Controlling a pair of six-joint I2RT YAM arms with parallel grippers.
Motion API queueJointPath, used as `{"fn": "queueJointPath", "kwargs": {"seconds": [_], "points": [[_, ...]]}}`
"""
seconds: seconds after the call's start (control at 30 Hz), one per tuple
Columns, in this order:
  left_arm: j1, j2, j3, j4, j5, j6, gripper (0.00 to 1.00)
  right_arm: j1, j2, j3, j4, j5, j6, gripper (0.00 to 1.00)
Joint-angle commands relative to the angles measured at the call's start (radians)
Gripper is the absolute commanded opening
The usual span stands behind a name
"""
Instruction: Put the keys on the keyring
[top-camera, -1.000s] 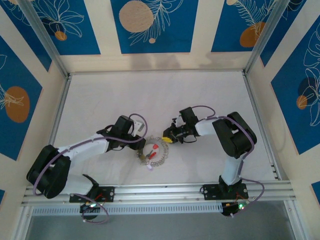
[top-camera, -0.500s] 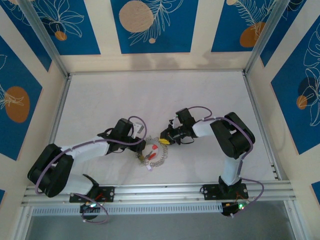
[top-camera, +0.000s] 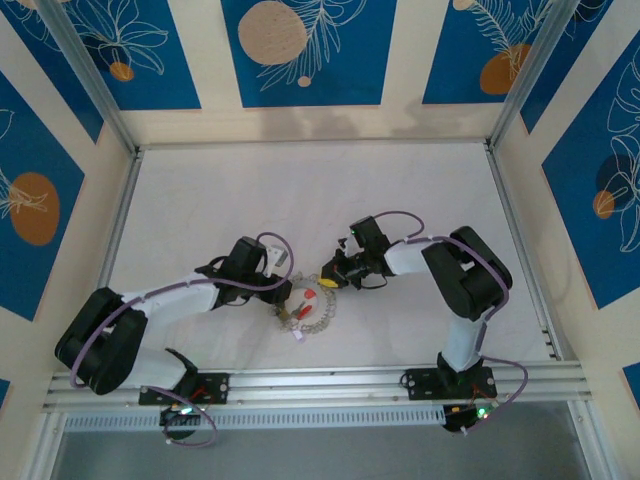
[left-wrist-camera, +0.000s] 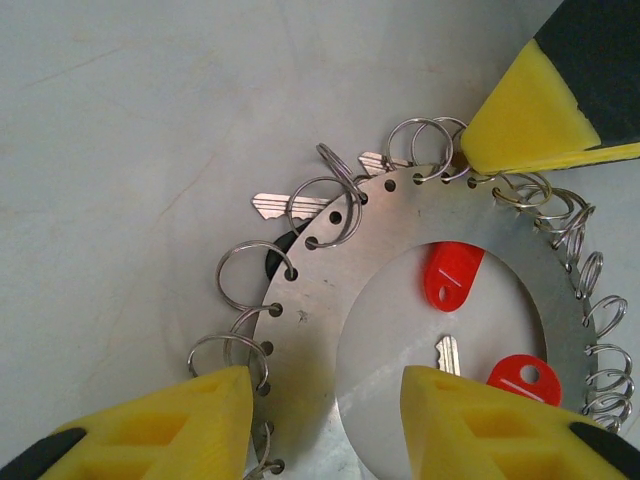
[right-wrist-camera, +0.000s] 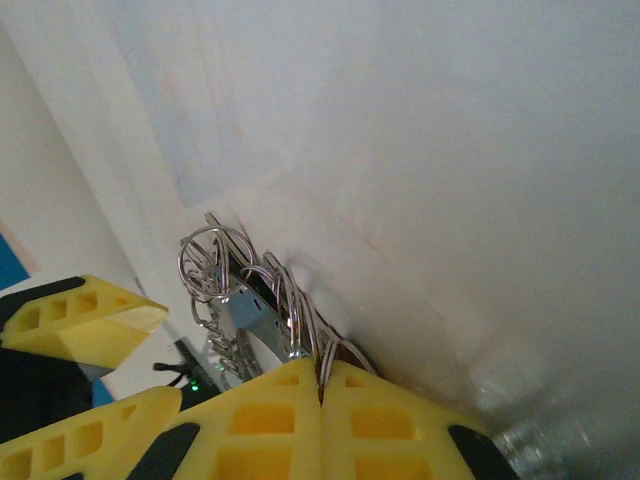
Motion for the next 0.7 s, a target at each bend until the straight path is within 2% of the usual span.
{"fn": "queueJointPath", "kwargs": {"seconds": [0.0, 0.13, 0.33, 0.53, 0.67], "points": [[0.003, -0.037, 0.027, -0.021, -0.008, 0.03, 0.44, 0.029, -0.074, 0.018, -0.112, 0.104, -0.089, 0.03], [0.004, -0.085, 0.072, -0.058, -0.02, 0.044, 0.45, 0.056, -0.14, 0.04, -0.168, 0.19, -0.205, 0.0], [0.014, -0.182, 0.113, -0.093, -0.055, 0.075, 0.49, 0.1, -0.211, 0.072, -0.18, 0.247, -0.396, 0.0], [0.024, -0.278, 0.12, -0.106, -0.073, 0.104, 0.52, 0.123, -0.284, 0.107, -0.2, 0.254, -0.583, 0.0], [0.03, -0.319, 0.115, -0.113, -0.091, 0.128, 0.54, 0.128, -0.303, 0.135, -0.226, 0.264, -0.644, 0.0]]}}
